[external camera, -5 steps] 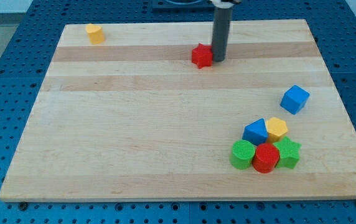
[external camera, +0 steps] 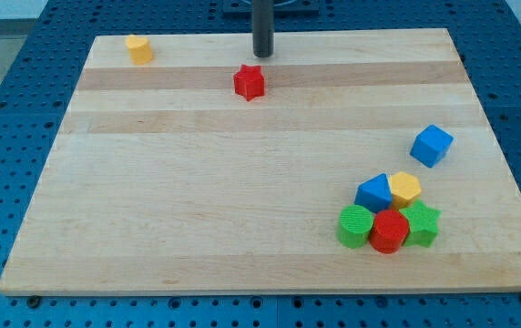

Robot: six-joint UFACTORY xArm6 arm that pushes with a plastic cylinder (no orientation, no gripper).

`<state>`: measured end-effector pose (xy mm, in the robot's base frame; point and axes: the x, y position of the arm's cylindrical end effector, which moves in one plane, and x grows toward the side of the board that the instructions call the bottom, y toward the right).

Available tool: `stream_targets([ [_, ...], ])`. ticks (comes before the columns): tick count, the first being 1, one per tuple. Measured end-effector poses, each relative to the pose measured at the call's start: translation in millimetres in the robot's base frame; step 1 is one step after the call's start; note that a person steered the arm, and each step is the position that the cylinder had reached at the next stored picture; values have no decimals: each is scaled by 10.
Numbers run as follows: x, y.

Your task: Move the yellow heart close to the red star

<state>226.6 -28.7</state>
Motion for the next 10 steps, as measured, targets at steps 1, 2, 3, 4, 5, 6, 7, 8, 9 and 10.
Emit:
stream_targets([
  [1,-138,-438],
  [2,-256,-879],
  [3,-345,-1266],
  [4,-352,-1535],
  [5,-347,-1807],
  [6,-326,-2065],
  [7,-257,-2091],
  [8,-109,-2074],
  [9,52,-2018],
  [10,263,-1902],
])
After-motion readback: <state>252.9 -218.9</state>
